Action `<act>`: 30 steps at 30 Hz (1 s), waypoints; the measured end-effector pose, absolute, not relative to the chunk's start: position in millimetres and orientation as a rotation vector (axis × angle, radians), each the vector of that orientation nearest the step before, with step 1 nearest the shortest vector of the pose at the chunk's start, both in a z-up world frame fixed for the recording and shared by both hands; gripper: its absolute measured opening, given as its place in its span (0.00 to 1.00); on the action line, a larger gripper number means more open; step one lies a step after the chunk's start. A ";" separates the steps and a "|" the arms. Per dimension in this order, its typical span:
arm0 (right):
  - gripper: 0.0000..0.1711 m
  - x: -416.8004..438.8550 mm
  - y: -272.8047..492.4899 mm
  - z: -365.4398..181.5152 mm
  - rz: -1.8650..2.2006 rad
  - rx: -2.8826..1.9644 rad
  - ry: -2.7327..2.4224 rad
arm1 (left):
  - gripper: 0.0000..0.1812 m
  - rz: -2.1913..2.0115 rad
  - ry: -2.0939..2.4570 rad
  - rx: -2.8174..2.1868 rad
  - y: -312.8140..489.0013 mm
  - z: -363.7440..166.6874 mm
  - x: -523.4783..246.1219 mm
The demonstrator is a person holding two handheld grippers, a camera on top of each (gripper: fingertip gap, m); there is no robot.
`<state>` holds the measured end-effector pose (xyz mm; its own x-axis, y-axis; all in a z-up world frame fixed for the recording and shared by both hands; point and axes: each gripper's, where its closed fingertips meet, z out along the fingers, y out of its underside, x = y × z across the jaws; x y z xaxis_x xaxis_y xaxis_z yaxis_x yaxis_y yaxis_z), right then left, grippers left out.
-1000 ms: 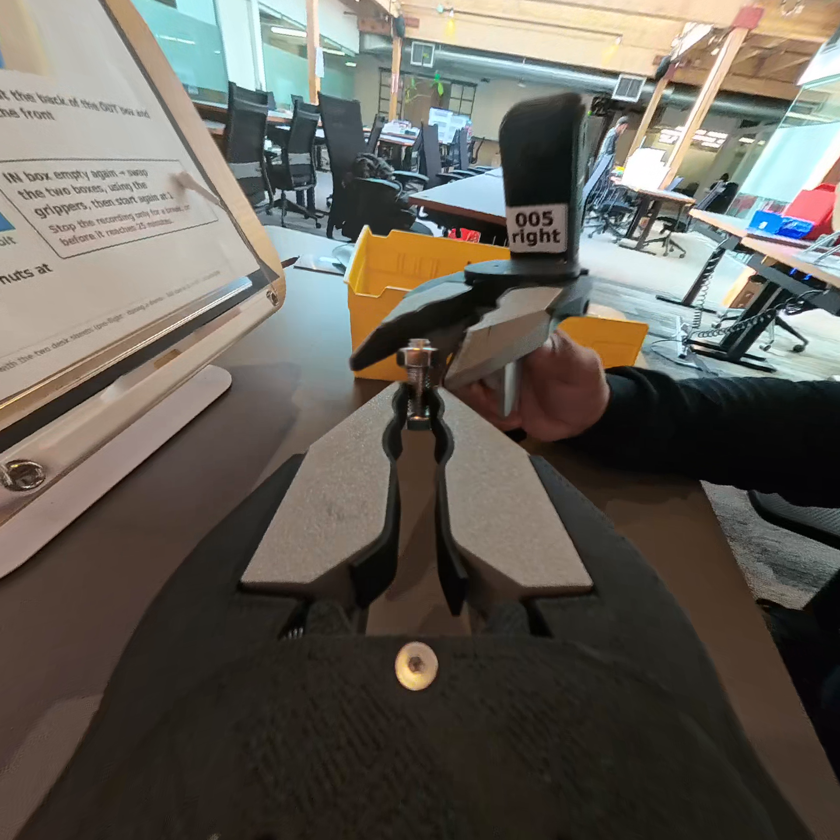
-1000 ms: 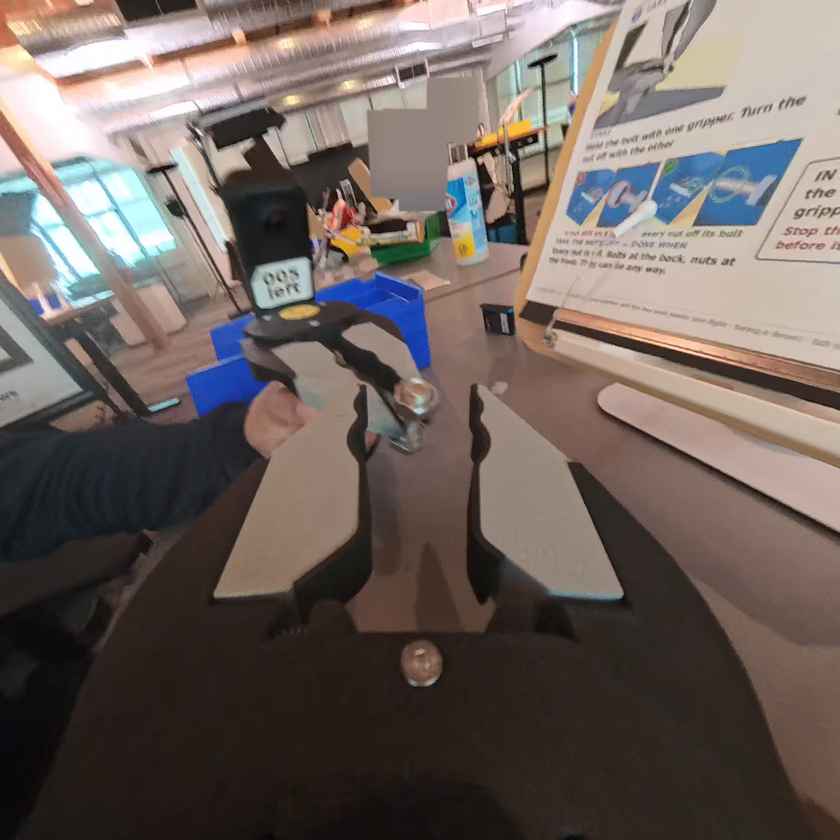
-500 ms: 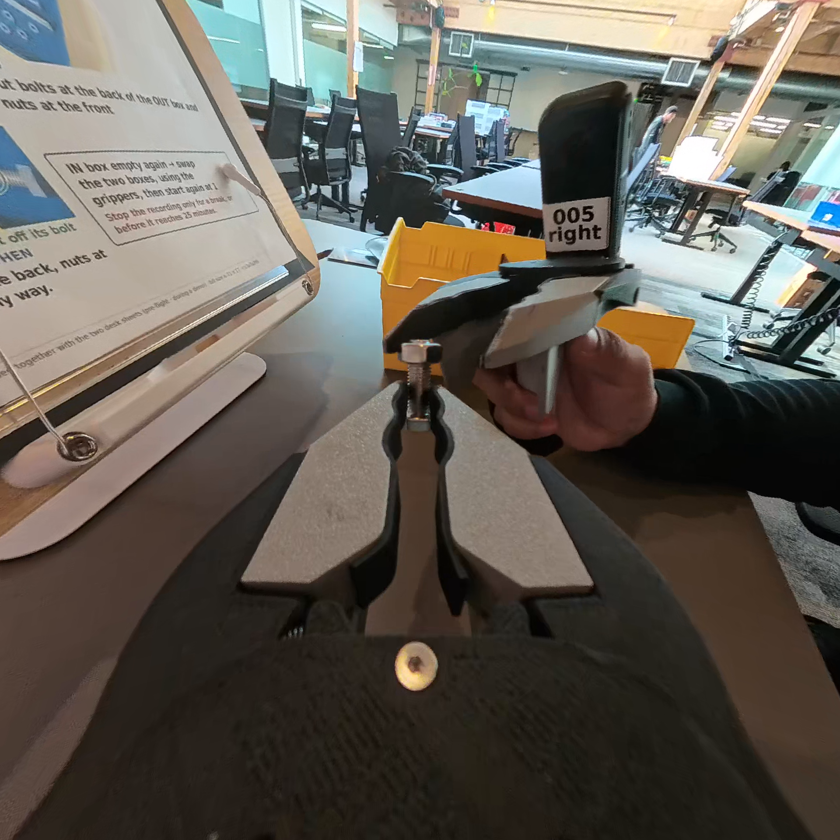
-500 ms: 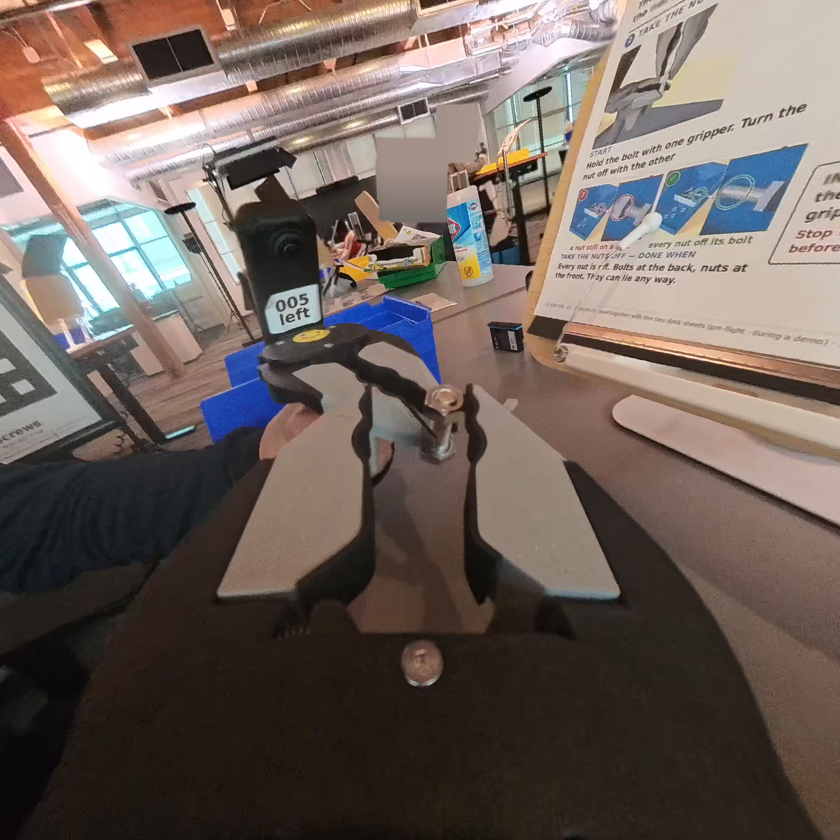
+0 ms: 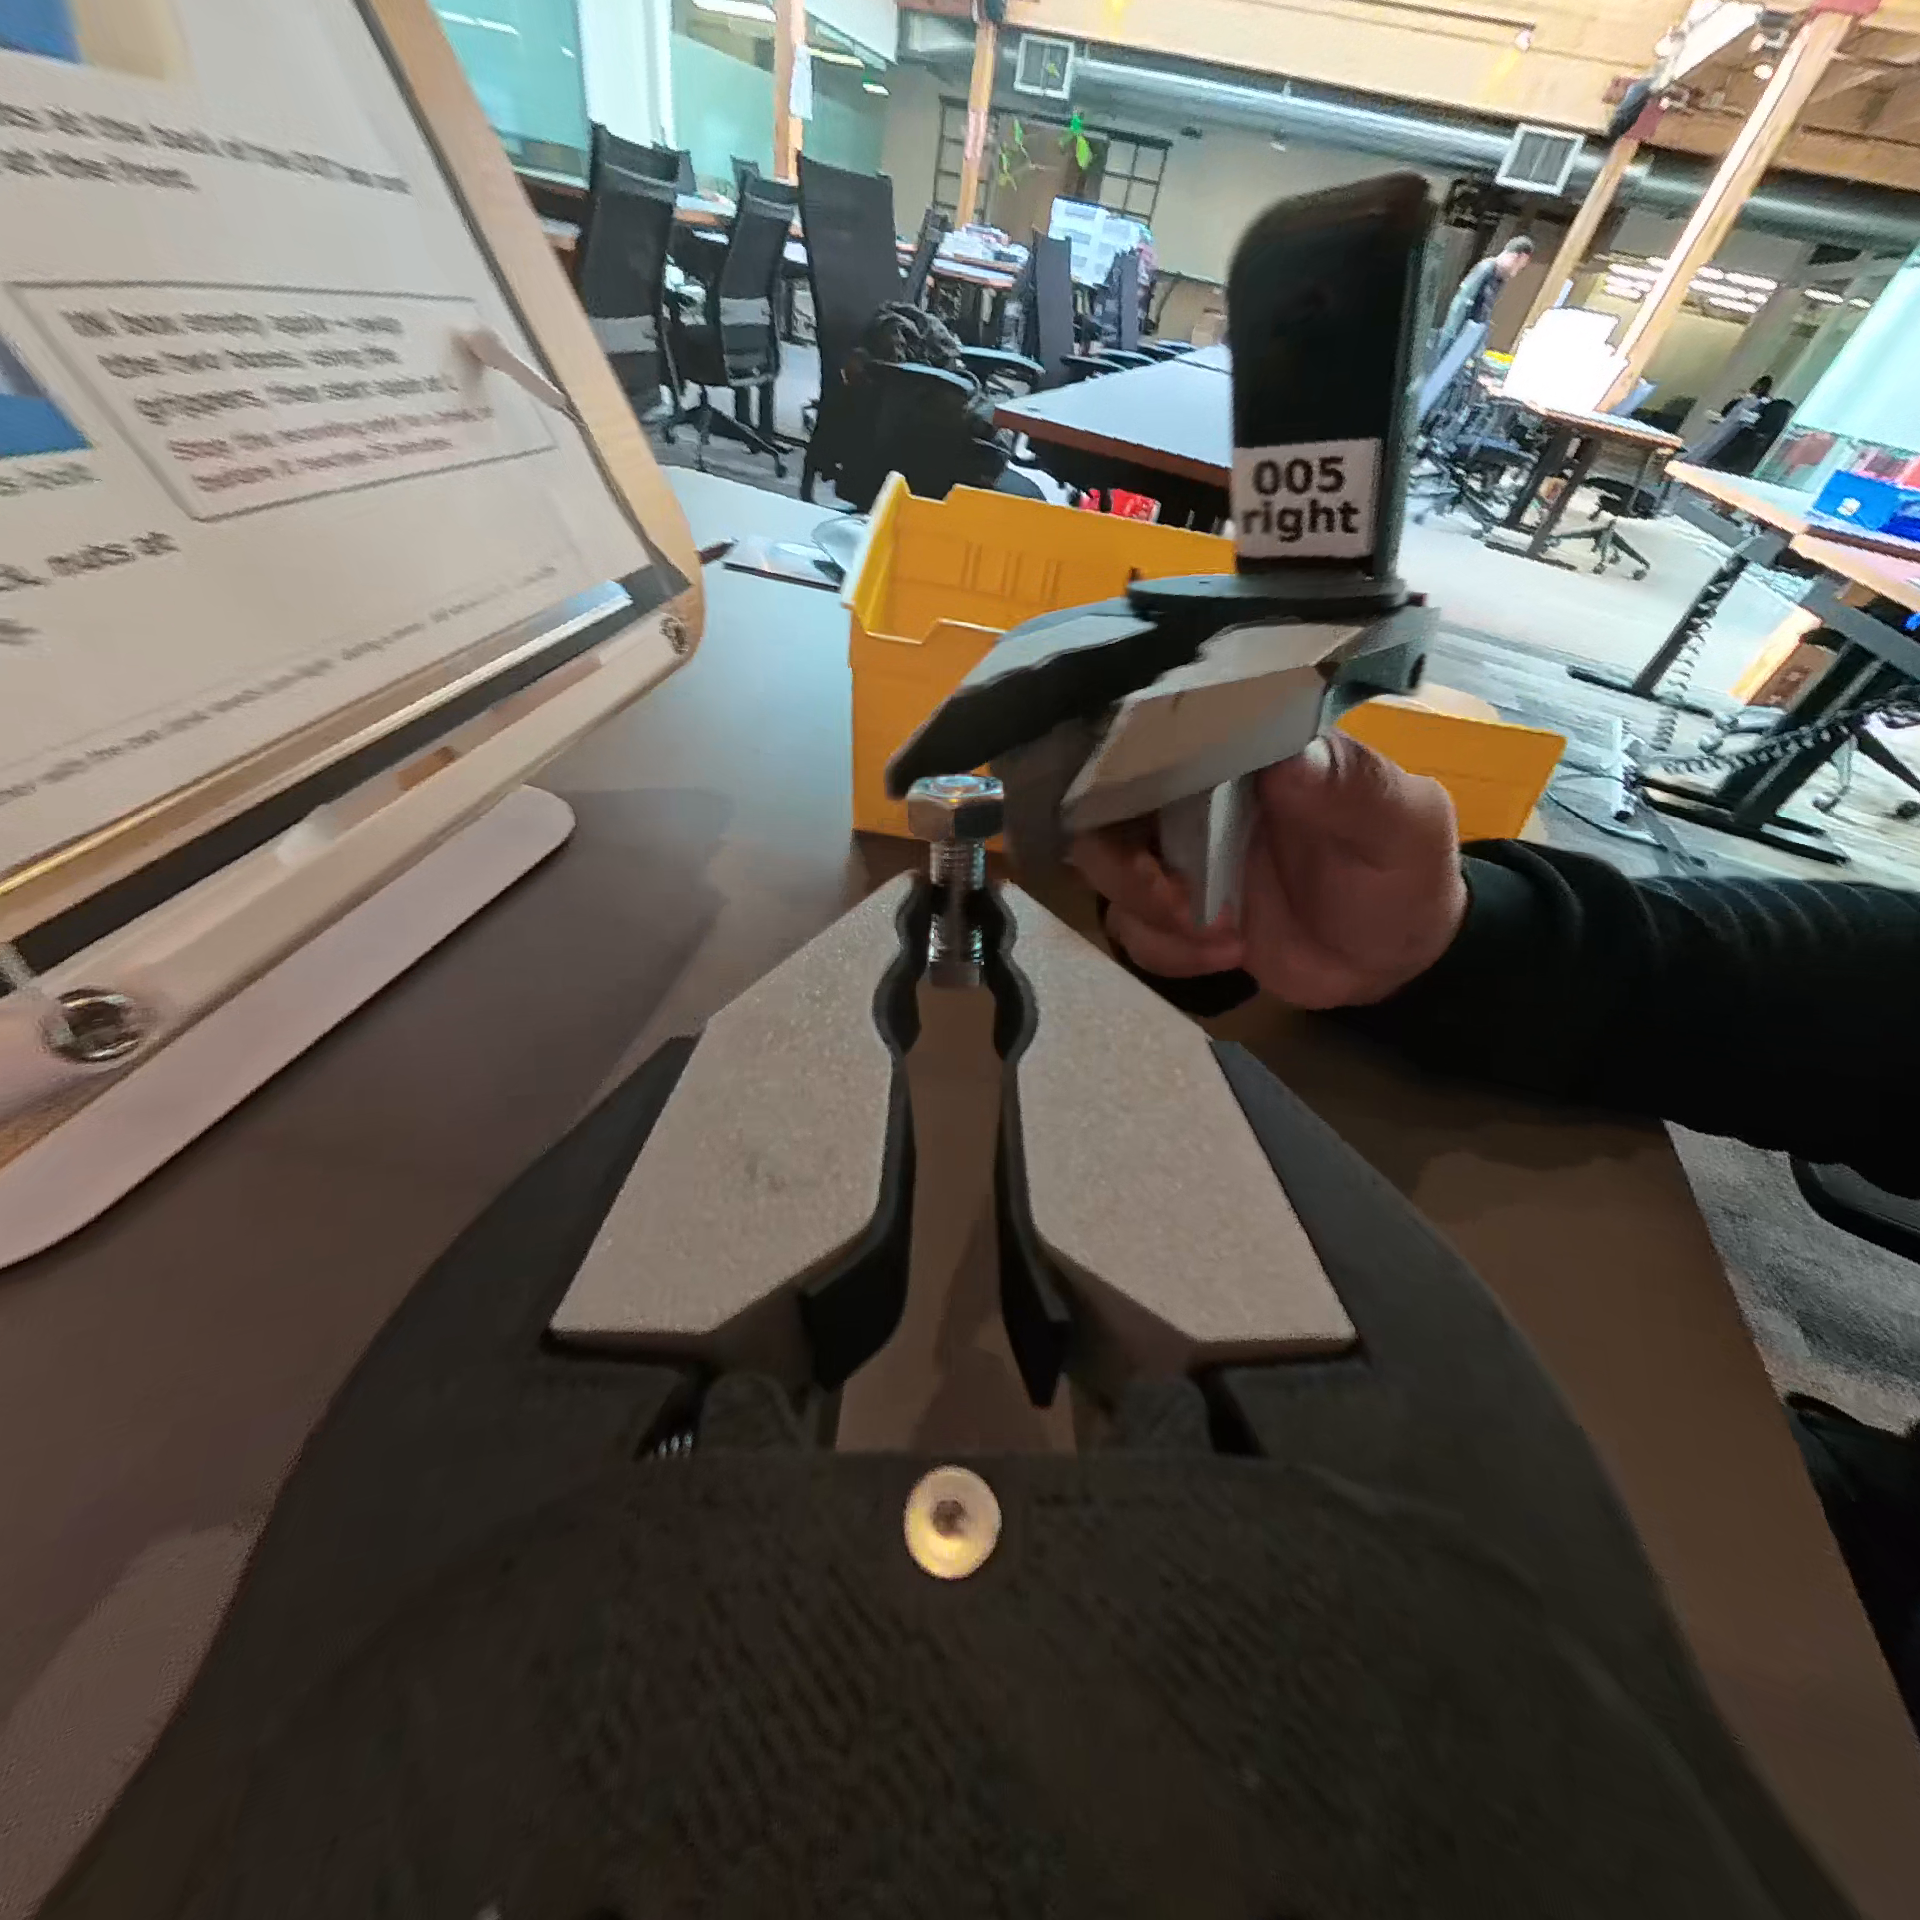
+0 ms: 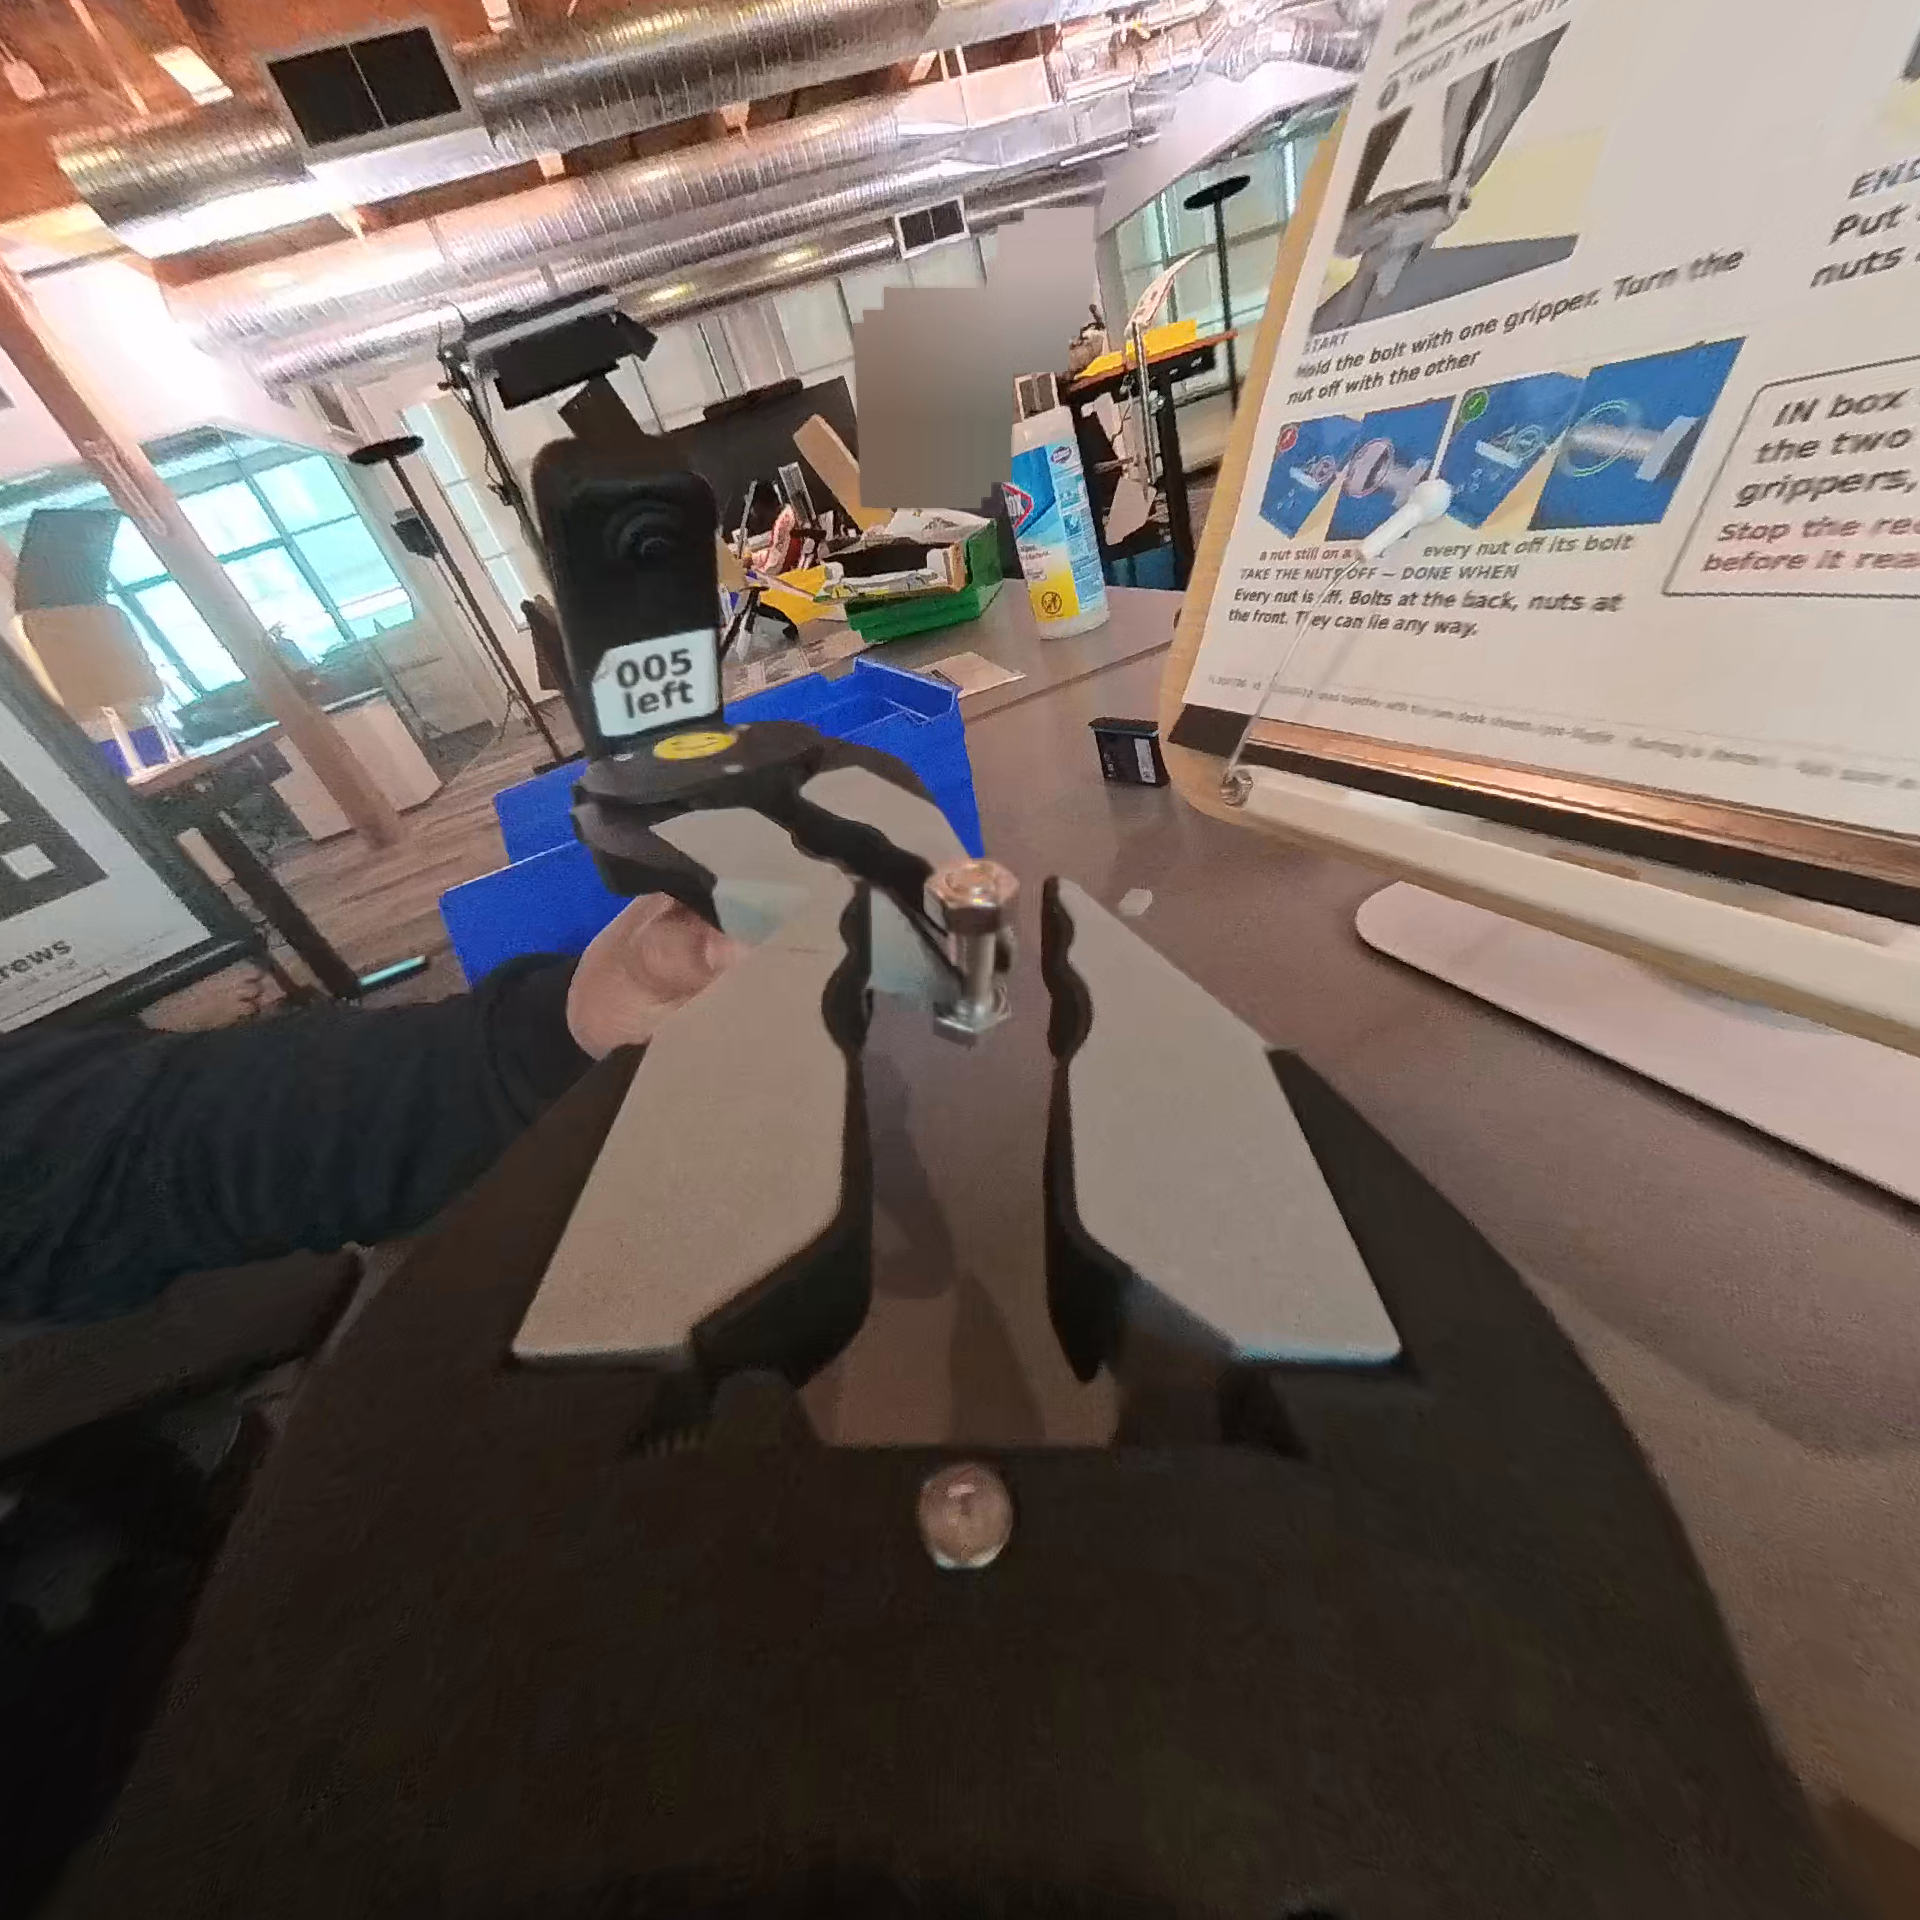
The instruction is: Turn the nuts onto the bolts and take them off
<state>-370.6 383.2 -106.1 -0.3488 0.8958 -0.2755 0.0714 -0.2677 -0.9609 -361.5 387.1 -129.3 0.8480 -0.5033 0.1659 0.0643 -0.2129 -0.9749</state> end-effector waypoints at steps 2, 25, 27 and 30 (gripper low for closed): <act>0.17 -377.5 373.0 -110.4 1.708 -1.242 -1.380 | 0.04 -0.536 0.385 -1.728 388.8 -133.0 -348.4; 0.18 -366.8 393.5 -104.8 1.564 -1.233 -1.353 | 0.04 -0.562 0.325 -1.763 388.5 -139.3 -368.5; 0.20 -374.3 385.9 -118.5 1.595 -1.286 -1.408 | 0.04 -0.579 0.343 -1.764 389.4 -140.5 -360.8; 0.14 -382.3 377.0 -126.4 1.557 -1.297 -1.450 | 0.04 -0.569 0.397 -1.777 388.3 -145.2 -351.5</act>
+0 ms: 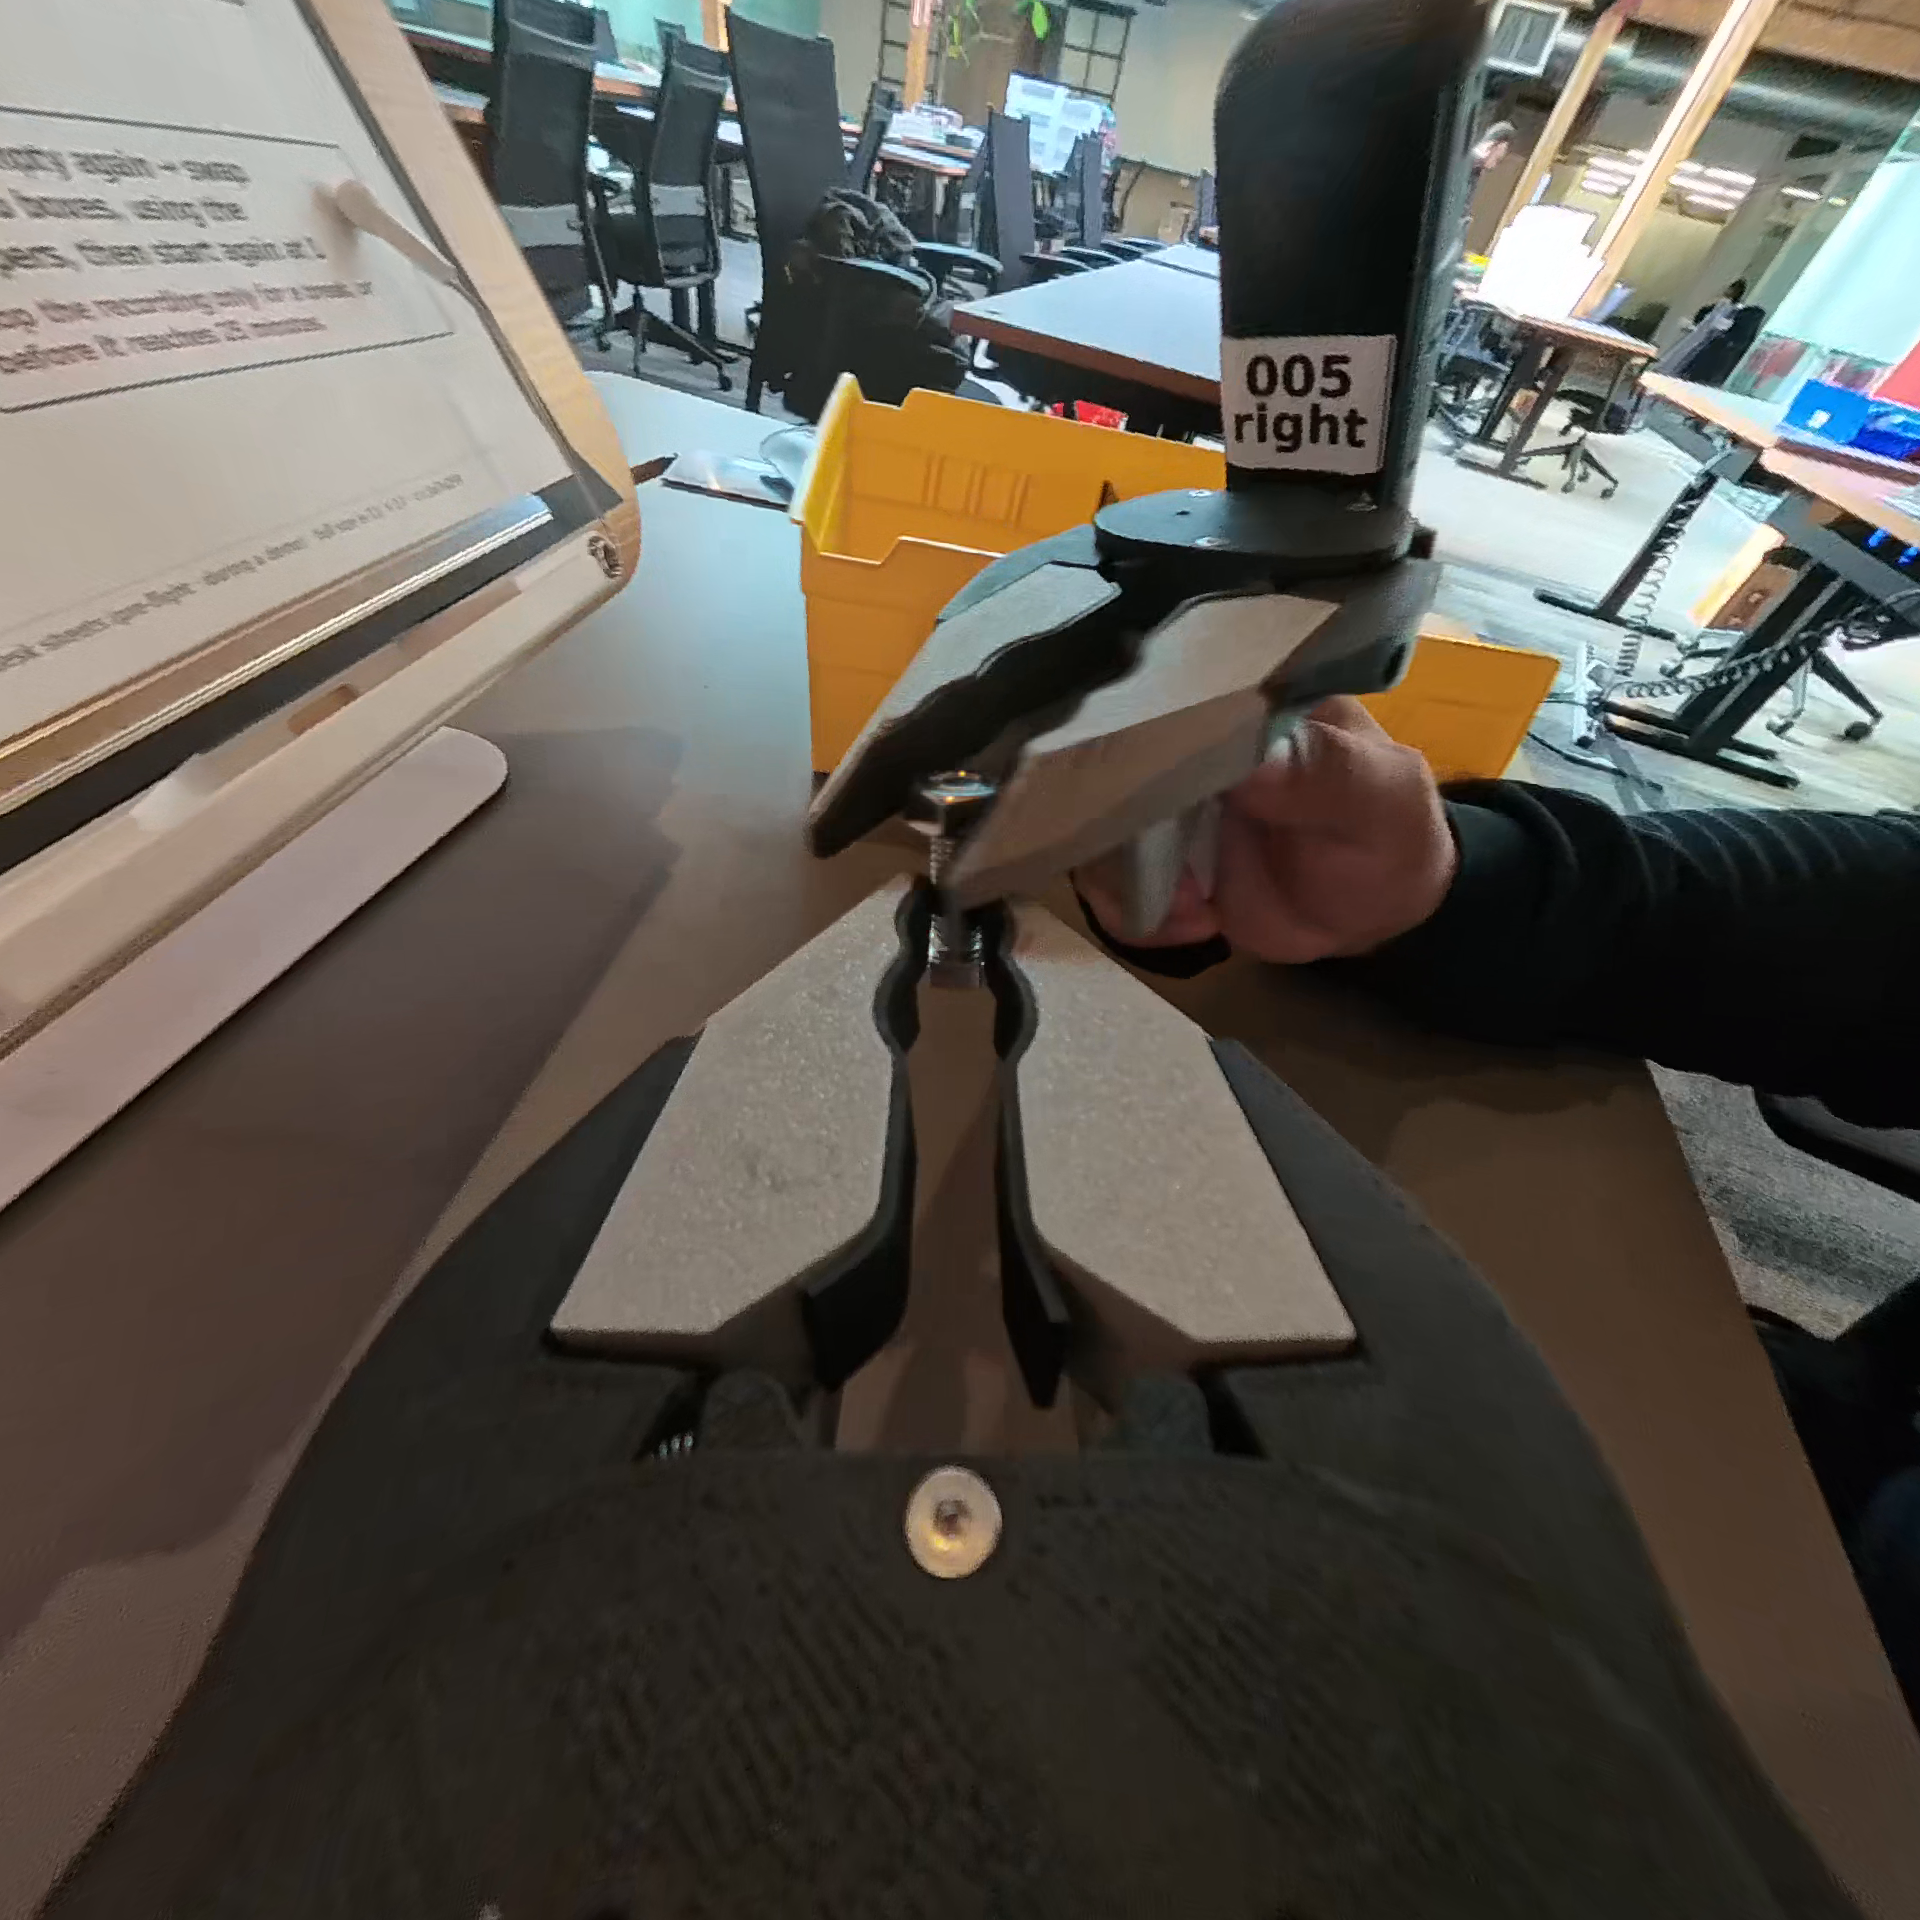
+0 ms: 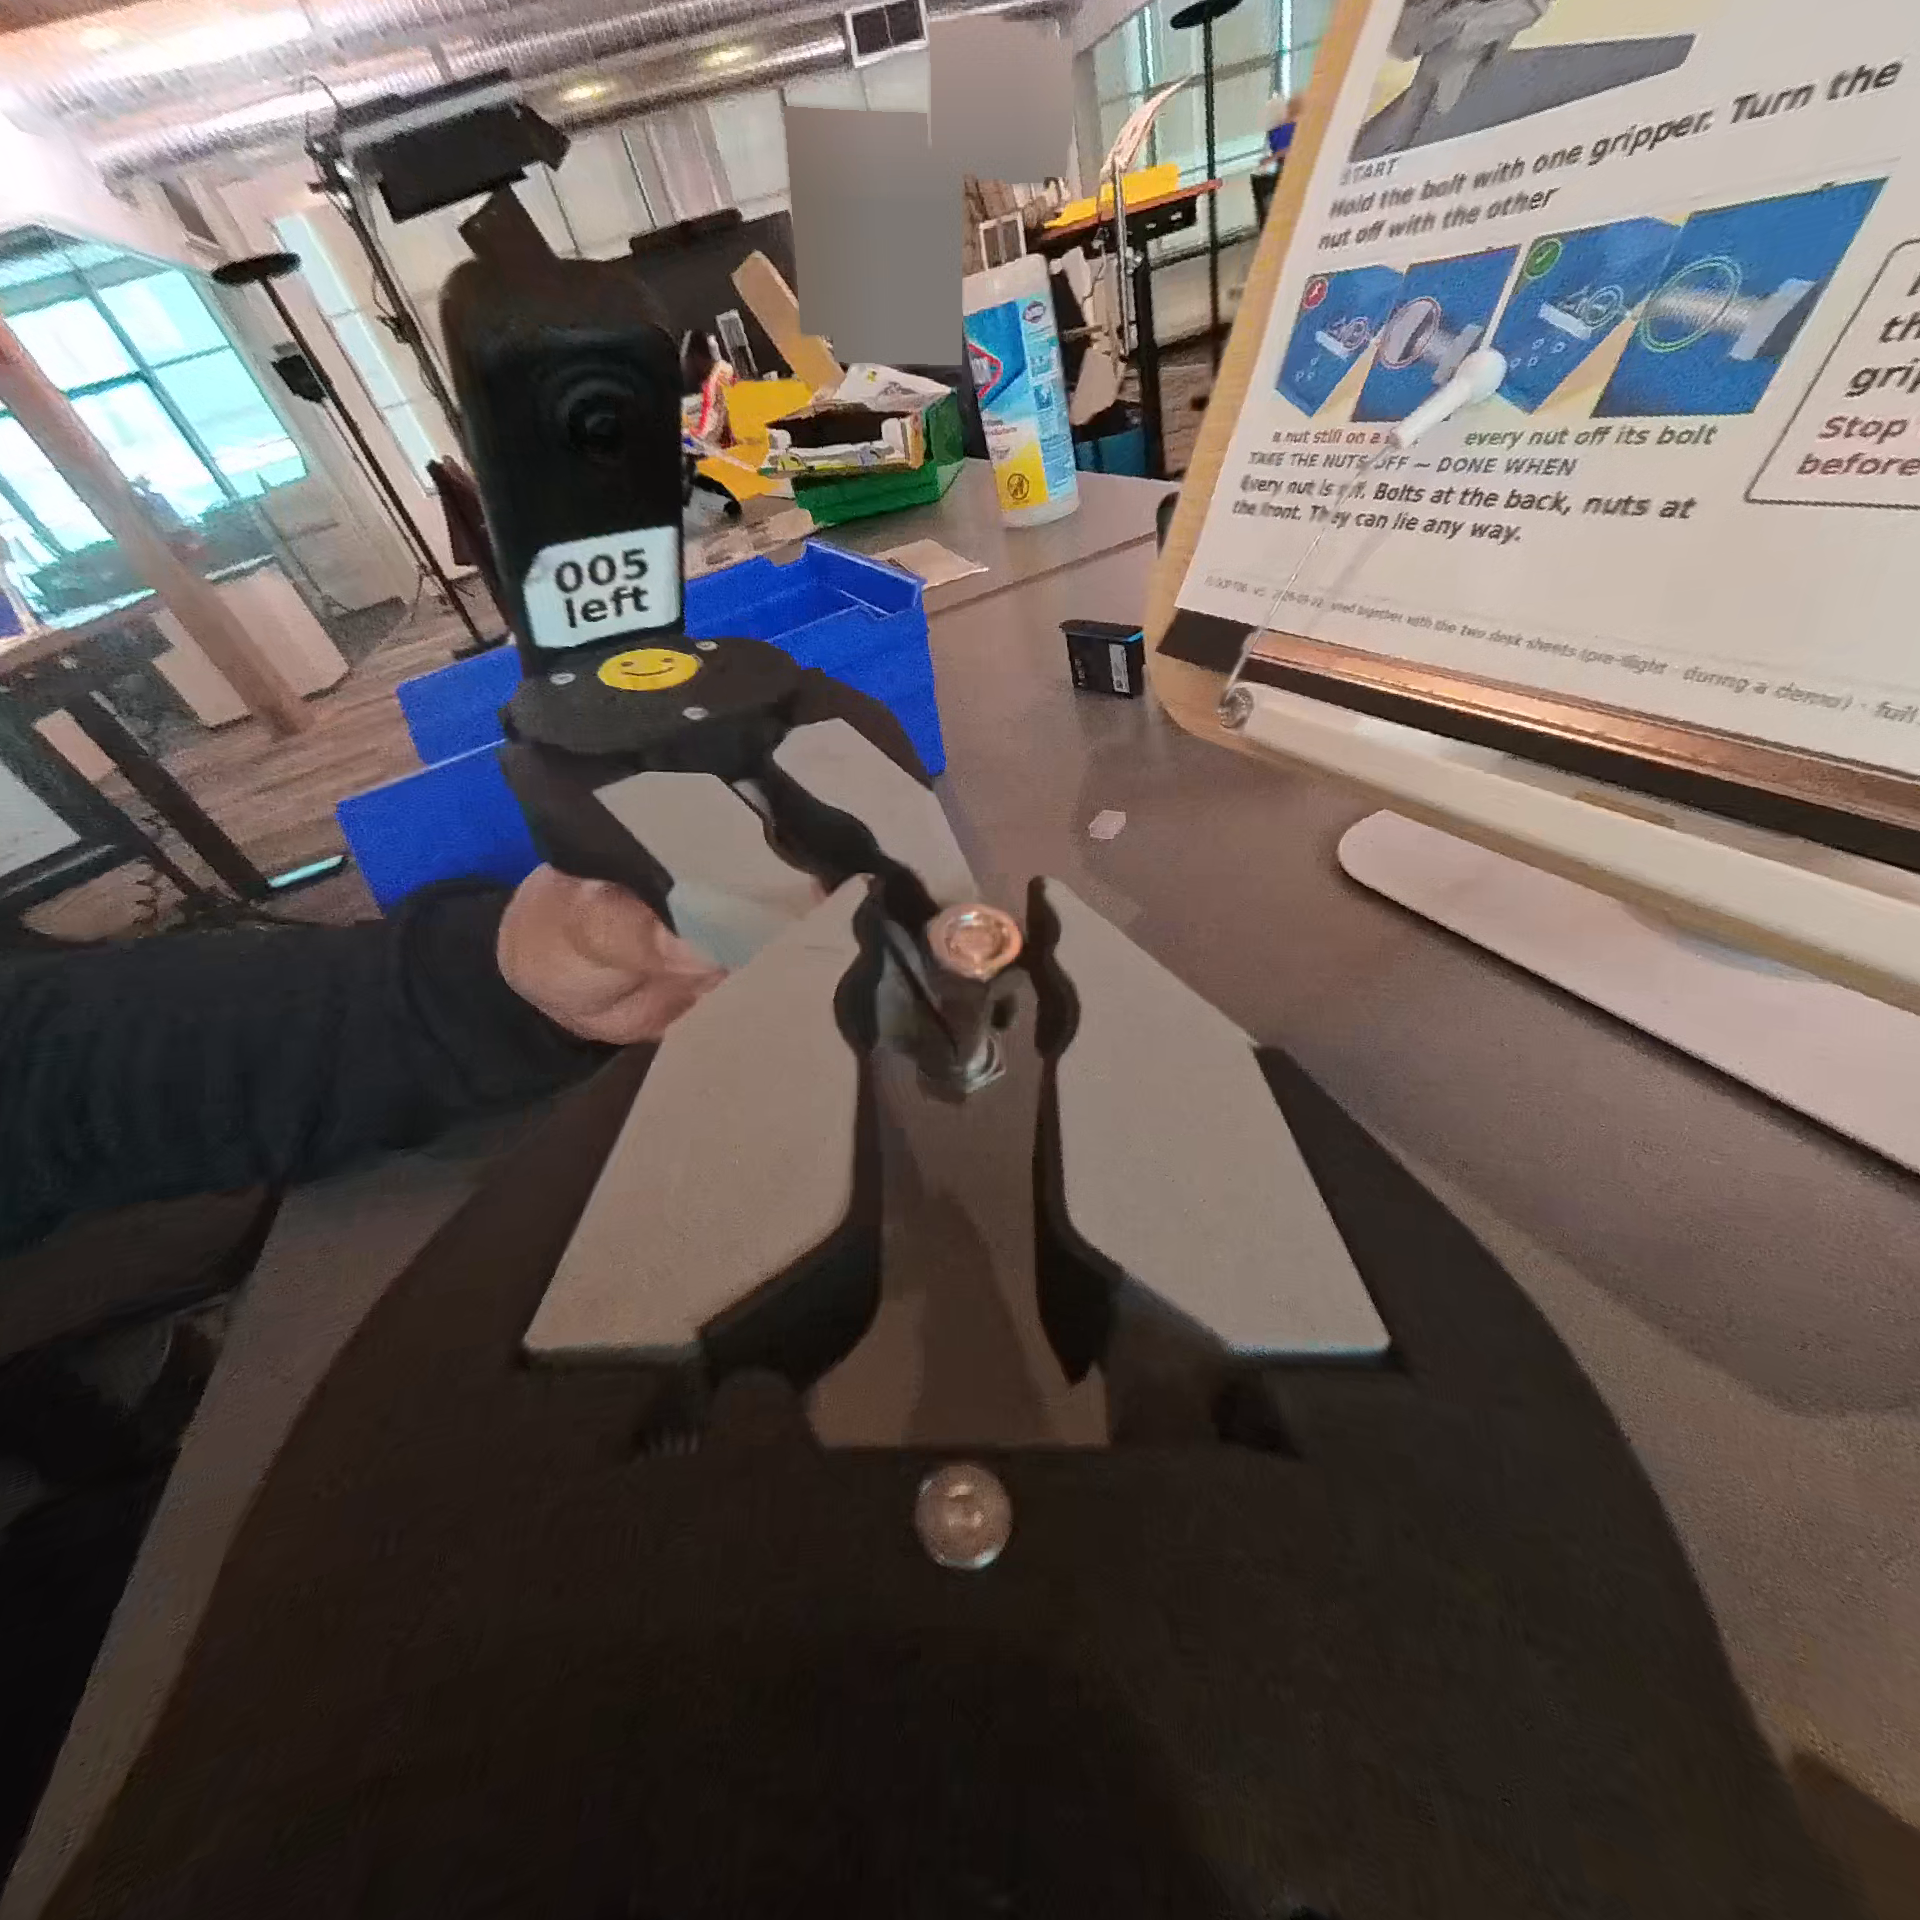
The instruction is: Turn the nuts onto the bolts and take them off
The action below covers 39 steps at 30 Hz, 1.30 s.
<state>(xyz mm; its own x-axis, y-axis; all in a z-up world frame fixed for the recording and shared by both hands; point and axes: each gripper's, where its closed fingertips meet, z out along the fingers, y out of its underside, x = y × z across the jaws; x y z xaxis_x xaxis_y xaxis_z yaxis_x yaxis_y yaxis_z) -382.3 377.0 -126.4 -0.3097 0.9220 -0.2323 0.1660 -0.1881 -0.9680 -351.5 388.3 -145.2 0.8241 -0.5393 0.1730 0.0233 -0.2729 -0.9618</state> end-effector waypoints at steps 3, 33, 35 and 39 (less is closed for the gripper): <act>0.10 -383.6 379.9 -128.2 1.499 -1.312 -1.442 | 0.04 -0.560 0.401 -1.779 388.5 -145.9 -351.4; 0.10 -382.7 394.3 -142.1 1.460 -1.383 -1.419 | 0.12 -0.677 0.311 -1.783 402.2 -164.2 -349.1; 0.10 -381.9 394.0 -139.4 1.457 -1.368 -1.417 | 0.14 -0.683 0.308 -1.771 401.8 -162.5 -350.9; 0.10 -383.0 394.5 -140.1 1.425 -1.368 -1.418 | 0.18 -0.710 0.330 -1.774 397.9 -163.1 -354.7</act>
